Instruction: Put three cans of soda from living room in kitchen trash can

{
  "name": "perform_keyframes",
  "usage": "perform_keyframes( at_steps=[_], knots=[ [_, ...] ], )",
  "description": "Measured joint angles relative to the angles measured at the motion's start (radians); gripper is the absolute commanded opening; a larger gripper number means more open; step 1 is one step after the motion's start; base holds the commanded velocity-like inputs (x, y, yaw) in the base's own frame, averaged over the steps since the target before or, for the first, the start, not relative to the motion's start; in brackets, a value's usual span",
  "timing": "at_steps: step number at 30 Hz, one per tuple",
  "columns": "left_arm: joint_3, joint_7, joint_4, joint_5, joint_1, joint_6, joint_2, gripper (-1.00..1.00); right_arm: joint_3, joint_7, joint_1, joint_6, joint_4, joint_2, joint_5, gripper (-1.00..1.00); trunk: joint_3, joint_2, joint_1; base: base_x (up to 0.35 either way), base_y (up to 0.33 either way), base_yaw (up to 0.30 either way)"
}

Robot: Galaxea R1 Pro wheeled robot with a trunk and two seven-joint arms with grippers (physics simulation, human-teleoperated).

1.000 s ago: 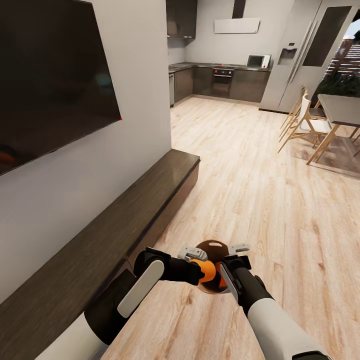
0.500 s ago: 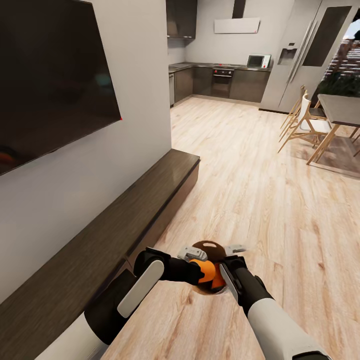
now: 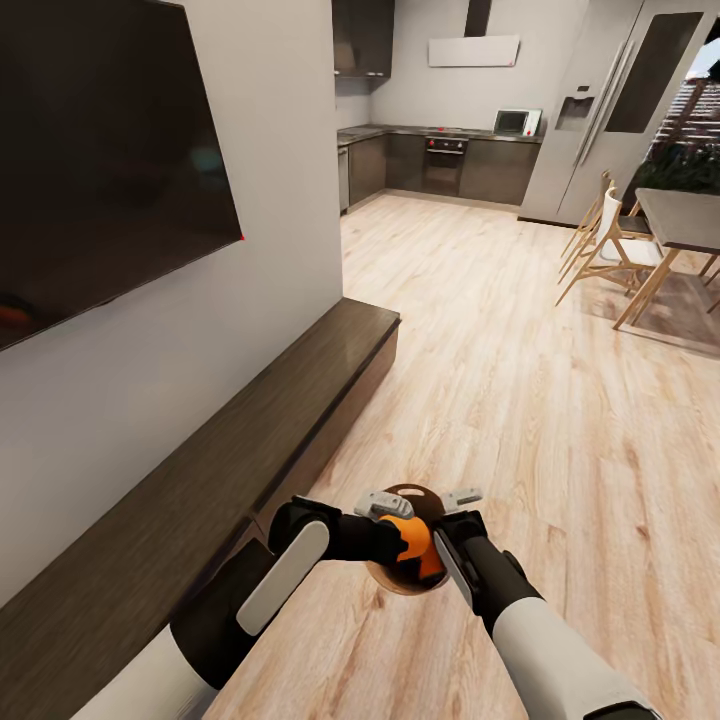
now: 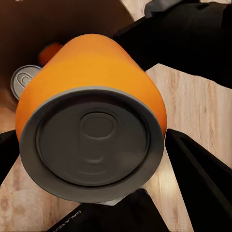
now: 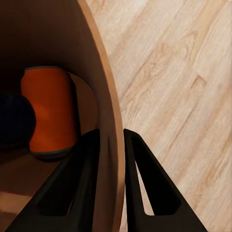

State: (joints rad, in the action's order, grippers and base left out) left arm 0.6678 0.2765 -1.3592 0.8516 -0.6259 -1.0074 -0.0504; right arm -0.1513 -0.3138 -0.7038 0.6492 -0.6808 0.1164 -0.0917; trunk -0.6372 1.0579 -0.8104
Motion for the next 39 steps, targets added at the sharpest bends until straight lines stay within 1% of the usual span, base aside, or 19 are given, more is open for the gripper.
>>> perform_keyframes(
  at_steps=[4,8,11,14,17,21,25,28,36,39],
  knots=[
    [0.001,0.009,0.029,-0.002,0.000,0.022,0.000,-1.00,-0.001,0.000,0.000,-0.001,0.000,0.000,0.001,-1.00,0.000,0.000,0.000,0.000,0.000,0.000],
    [0.001,0.011,0.119,-0.004,0.000,0.034,0.000,-1.00,-0.001,0.001,0.001,-0.001,-0.001,0.000,-0.002,-1.00,0.000,0.000,0.000,0.000,0.000,0.000],
    [0.001,0.007,0.142,-0.001,0.000,0.037,0.000,-1.00,0.000,0.005,0.001,-0.001,-0.001,-0.001,-0.001,-1.00,0.000,0.000,0.000,0.000,0.000,0.000],
    [0.001,0.006,0.149,-0.001,0.000,0.044,0.000,-1.00,0.000,0.021,0.001,0.000,-0.001,-0.001,-0.003,-1.00,0.000,0.000,0.000,0.000,0.000,0.000],
    [0.001,0.005,0.153,-0.001,0.000,0.061,0.000,-1.00,0.000,0.033,0.001,-0.002,-0.001,-0.001,0.004,-1.00,0.000,0.000,0.000,0.000,0.000,0.000],
    [0.002,0.004,0.153,-0.001,0.000,0.069,0.000,-1.00,-0.003,0.036,0.002,-0.001,-0.001,-0.001,-0.004,-1.00,0.000,0.000,0.000,0.000,0.000,0.000],
    [0.002,0.003,0.152,-0.001,0.000,0.082,0.001,-1.00,-0.038,0.039,0.002,0.000,-0.001,0.000,0.002,-1.00,0.000,0.000,0.000,0.000,0.000,0.000],
    [0.002,0.002,0.153,0.000,0.000,0.107,0.001,-1.00,-0.049,0.038,0.003,0.001,-0.001,0.000,-0.001,-1.00,0.000,0.000,0.000,0.000,0.000,0.000],
    [0.003,0.002,0.155,-0.003,0.000,0.134,0.000,-1.00,-0.059,0.073,0.003,0.000,-0.001,0.000,0.004,-1.00,0.000,0.000,0.000,0.000,0.000,0.000],
    [0.003,0.002,0.156,-0.003,0.000,0.136,0.000,-1.00,-0.059,0.076,0.003,0.002,-0.001,0.000,-0.006,-1.00,0.000,0.000,0.000,0.000,0.000,0.000]
  ],
)
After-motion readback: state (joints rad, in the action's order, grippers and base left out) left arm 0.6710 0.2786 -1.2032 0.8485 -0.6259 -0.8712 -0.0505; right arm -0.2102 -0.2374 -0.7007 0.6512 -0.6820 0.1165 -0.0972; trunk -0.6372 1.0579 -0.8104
